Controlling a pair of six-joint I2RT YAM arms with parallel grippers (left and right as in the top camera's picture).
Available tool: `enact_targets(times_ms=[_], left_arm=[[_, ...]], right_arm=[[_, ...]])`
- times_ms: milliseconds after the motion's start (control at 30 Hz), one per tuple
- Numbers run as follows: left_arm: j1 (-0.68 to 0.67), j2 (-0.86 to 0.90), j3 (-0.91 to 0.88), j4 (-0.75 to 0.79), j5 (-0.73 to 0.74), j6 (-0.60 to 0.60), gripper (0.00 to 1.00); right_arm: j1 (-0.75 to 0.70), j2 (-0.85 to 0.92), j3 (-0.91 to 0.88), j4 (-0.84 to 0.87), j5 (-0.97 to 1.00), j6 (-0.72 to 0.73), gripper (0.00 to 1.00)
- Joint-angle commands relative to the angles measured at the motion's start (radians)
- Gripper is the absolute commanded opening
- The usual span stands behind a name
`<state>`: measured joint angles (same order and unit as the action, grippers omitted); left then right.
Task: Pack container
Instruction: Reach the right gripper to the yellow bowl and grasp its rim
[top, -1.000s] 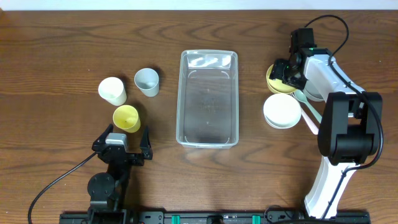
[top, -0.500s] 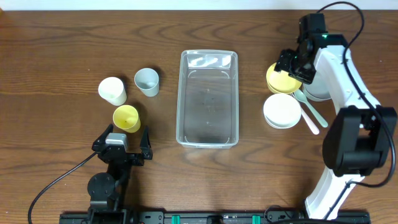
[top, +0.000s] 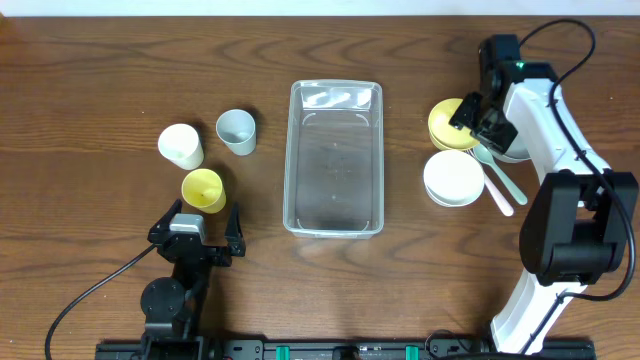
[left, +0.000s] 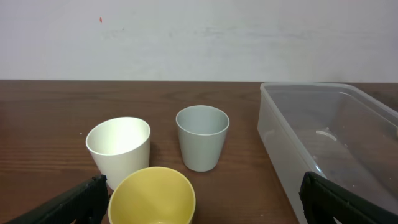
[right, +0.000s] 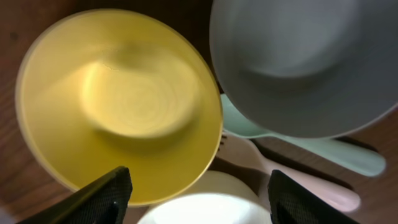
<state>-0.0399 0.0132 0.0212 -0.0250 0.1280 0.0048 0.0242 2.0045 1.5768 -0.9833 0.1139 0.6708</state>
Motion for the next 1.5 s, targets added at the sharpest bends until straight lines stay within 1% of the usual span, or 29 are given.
enact_targets(times_ms=[0, 133, 267, 367, 533, 600, 833, 933, 967, 1033, 1133, 1233, 1333, 1367, 1467], left_arm=[[0.004, -0.001, -0.017, -0.034, 0.018, 0.014, 0.98], [0.004, -0.001, -0.017, -0.034, 0.018, 0.014, 0.98], [0.004, -0.001, -0.017, -0.034, 0.018, 0.014, 0.98], [0.004, -0.001, -0.017, -0.034, 0.018, 0.014, 0.98], [0.004, -0.001, -0.017, -0.034, 0.018, 0.014, 0.98], [0.004, -0.001, -0.017, -0.034, 0.018, 0.014, 0.98], [0.004, -0.001, -0.017, -0.034, 0.018, 0.014, 0.98], [0.004, -0.001, -0.017, -0.034, 0.018, 0.014, 0.98], [0.004, -0.001, -0.017, -0.034, 0.018, 0.014, 0.98], [0.004, -0.001, -0.017, -0.034, 0.018, 0.014, 0.98], [0.004, -0.001, -0.017, -0.034, 0.018, 0.013, 0.98], [0.004, -0.001, -0.017, -0.034, 0.018, 0.014, 0.98], [0.004, -0.001, -0.017, -0.034, 0.018, 0.014, 0.98], [0.004, -0.001, -0.017, -0.034, 0.018, 0.014, 0.98], [0.004, -0.001, -0.017, -0.034, 0.018, 0.014, 0.98]], right_arm=[[-0.005, -0.008, -0.065, 0.053, 0.028, 0.032, 0.68], [-0.005, -0.008, -0.126, 0.148, 0.016, 0.022, 0.65], [-0.004, -0.008, -0.148, 0.209, -0.002, -0.004, 0.59], [-0.004, -0.008, -0.151, 0.245, -0.014, -0.039, 0.51], [-0.004, -0.008, -0.152, 0.263, -0.014, -0.041, 0.42], [-0.004, -0.008, -0.153, 0.267, -0.014, -0.041, 0.4], [-0.004, -0.006, -0.171, 0.297, -0.013, -0.051, 0.41], [-0.004, -0.006, -0.184, 0.315, -0.013, -0.058, 0.39], [-0.004, -0.006, -0.186, 0.319, -0.013, -0.059, 0.4], [-0.004, -0.006, -0.186, 0.322, -0.013, -0.066, 0.38], [-0.004, -0.006, -0.186, 0.332, -0.012, -0.084, 0.29], [-0.004, -0.006, -0.187, 0.334, -0.005, -0.085, 0.27], [-0.004, -0.006, -0.192, 0.344, -0.005, -0.093, 0.22], [-0.004, -0.006, -0.196, 0.349, -0.005, -0.093, 0.14], [-0.004, -0.006, -0.2, 0.353, -0.005, -0.093, 0.02]])
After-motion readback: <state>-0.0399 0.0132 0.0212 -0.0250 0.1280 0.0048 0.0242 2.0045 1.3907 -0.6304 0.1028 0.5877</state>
